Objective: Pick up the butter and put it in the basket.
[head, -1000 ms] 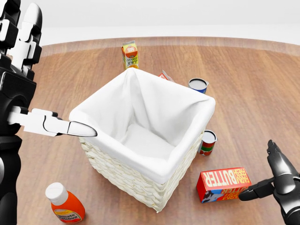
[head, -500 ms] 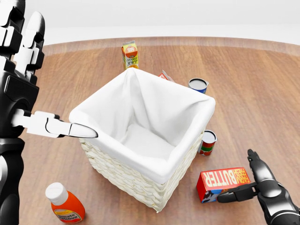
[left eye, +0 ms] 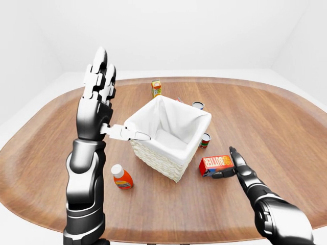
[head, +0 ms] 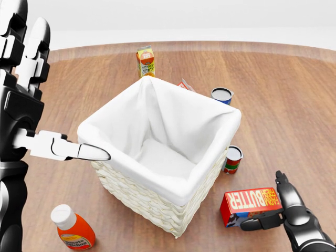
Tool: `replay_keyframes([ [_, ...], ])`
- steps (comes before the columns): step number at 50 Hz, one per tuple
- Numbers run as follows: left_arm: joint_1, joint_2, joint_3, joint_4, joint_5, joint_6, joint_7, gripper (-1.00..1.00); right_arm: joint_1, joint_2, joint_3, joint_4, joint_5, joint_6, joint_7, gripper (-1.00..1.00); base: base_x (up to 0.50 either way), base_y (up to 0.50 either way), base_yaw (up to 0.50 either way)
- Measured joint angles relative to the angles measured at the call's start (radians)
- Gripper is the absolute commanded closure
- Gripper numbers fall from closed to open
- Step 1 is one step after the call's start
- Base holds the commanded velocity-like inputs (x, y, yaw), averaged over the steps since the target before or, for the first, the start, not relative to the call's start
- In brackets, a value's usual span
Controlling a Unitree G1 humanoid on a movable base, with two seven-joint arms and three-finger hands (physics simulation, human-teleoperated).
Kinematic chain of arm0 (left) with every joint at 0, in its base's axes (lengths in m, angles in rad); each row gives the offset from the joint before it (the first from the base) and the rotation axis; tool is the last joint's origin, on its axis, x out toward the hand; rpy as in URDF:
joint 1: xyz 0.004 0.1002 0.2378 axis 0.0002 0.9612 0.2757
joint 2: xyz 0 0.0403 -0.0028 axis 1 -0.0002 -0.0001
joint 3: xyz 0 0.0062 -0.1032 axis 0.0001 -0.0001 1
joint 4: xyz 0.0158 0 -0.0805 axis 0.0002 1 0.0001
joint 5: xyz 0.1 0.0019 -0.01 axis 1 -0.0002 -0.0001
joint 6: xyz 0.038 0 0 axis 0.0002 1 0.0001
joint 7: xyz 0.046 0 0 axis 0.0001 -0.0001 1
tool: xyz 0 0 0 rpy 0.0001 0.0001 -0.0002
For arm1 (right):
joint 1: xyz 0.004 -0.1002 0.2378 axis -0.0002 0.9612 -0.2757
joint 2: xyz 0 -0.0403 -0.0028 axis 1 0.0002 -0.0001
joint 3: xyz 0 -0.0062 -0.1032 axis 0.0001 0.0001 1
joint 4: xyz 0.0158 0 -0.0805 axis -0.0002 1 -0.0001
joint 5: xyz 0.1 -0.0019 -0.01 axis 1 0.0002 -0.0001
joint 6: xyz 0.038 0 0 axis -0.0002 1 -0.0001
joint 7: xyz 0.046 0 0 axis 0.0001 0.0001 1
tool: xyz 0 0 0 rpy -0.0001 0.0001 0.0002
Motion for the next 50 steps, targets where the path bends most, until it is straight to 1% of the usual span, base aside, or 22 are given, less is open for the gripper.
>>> replay_keyframes([
  [9, 0.014, -0.004, -0.002, -0.041, 0.0, 0.0, -0.001, -1.0, 0.007, 0.001, 0.015, 0.004, -0.068, 0.0, -0.062, -1.0, 0.0, 0.0, 0.0],
  [10, 0.015, -0.005, -0.002, -0.044, 0.001, 0.0, -0.001, -1.0, 0.008, 0.001, 0.016, 0.004, -0.074, 0.0, -0.067, -0.15, 0.0, 0.0, 0.0],
  [11, 0.016, -0.005, -0.003, -0.047, 0.001, 0.0, -0.001, -1.0, 0.01, 0.002, 0.017, 0.004, -0.08, 0.0, -0.073, -0.15, 0.0, 0.0, 0.0],
  [12, 0.018, -0.006, -0.003, -0.05, 0.001, 0.0, -0.002, -1.0, 0.011, 0.002, 0.018, 0.005, -0.086, 0.0, -0.078, 1.0, 0.0, 0.0, 0.0],
  [23, 0.031, -0.01, -0.005, -0.081, 0.003, 0.0, -0.004, -1.0, 0.032, 0.004, 0.014, 0.004, -0.135, 0.0, -0.148, 1.0, 0.0, 0.0, 0.0],
  [35, 0.039, -0.014, -0.009, -0.102, 0.007, 0.0, -0.011, -1.0, 0.05, 0.017, 0.033, -0.007, -0.239, 0.0, -0.202, 1.0, 0.0, 0.0, 0.0],
  [42, 0.035, -0.015, -0.012, -0.097, 0.012, 0.0, -0.013, -1.0, 0.057, 0.023, 0.06, -0.01, -0.289, 0.0, -0.234, 1.0, 0.0, 0.0, 0.0],
  [50, 0.028, -0.015, -0.015, -0.083, 0.018, 0.0, -0.015, -1.0, 0.025, -0.027, 0.056, 0.003, -0.182, 0.0, -0.12, 1.0, 0.0, 0.0, 0.0],
])
